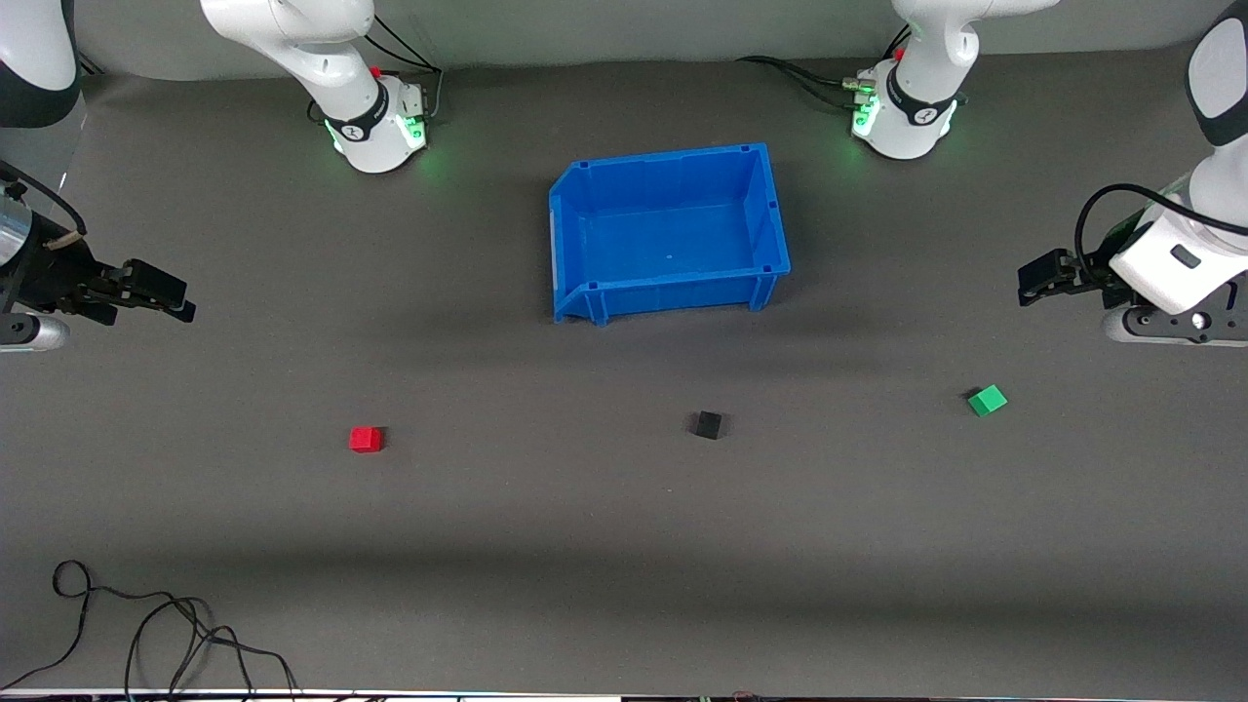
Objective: Attach green and red cubes to black cube
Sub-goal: 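Reach the right gripper toward the red cube while the left gripper reaches the green cube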
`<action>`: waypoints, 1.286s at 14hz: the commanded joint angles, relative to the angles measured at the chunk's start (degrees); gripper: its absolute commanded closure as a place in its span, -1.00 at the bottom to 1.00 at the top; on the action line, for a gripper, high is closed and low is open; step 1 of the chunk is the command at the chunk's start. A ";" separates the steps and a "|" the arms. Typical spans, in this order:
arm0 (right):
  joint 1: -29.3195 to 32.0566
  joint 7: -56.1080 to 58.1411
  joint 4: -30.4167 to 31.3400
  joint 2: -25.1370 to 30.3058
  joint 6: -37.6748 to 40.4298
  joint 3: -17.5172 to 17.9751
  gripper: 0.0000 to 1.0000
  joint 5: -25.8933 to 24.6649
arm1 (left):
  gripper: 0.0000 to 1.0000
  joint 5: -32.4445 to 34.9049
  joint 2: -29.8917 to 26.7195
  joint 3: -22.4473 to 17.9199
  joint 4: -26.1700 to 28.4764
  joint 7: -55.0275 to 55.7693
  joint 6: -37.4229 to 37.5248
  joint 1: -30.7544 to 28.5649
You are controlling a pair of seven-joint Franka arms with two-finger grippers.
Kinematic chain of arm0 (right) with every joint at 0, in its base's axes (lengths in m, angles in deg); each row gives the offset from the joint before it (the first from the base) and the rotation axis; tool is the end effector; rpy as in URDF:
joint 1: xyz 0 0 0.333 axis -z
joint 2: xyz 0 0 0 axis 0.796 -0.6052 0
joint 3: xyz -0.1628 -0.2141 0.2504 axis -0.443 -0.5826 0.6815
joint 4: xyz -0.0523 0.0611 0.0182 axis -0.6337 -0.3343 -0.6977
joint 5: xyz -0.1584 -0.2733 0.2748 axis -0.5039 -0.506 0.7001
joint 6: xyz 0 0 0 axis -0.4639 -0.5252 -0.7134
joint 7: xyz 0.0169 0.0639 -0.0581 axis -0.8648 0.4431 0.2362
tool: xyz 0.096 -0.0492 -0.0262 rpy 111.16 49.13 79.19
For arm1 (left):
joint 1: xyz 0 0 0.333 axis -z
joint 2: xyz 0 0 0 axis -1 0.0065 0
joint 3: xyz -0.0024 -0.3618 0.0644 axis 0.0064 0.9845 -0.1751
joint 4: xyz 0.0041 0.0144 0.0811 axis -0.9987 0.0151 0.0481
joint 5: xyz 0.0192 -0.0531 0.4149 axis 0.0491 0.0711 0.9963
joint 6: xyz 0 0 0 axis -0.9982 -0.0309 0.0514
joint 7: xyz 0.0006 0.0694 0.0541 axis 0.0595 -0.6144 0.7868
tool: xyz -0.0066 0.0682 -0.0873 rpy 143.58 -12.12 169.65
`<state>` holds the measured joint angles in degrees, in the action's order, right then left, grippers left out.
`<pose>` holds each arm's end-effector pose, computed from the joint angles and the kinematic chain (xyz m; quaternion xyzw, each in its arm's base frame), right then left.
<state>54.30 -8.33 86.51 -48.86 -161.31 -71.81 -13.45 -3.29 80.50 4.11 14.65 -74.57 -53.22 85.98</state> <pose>0.5961 -0.0075 0.6392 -0.9999 0.0089 0.0050 0.0111 0.5837 -0.0341 0.5981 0.9991 -0.0250 -0.0353 0.0052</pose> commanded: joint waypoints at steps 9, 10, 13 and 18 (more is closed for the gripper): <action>-0.84 0.16 -0.02 0.50 -0.42 -0.61 -1.00 -0.11 | -0.99 0.39 -0.85 -0.49 0.90 -0.50 -0.13 -1.09; -0.84 -0.01 -0.02 0.33 -0.42 -0.61 -1.00 -0.11 | -0.99 0.48 -0.33 -0.49 0.90 0.11 -0.74 -1.44; -0.93 -12.62 -1.07 -0.11 -0.42 -0.61 -1.00 -0.20 | -0.99 0.56 1.95 -0.58 0.90 0.12 -2.06 -3.90; -0.84 -47.76 -5.64 -3.71 0.02 -0.52 -1.00 0.06 | -0.99 0.56 8.71 -0.67 0.99 3.18 -6.10 -8.21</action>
<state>54.17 -43.93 84.54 -49.77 -161.95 -71.92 -13.45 -3.27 86.38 2.96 15.47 -73.87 -57.36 79.45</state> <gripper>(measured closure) 0.000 0.004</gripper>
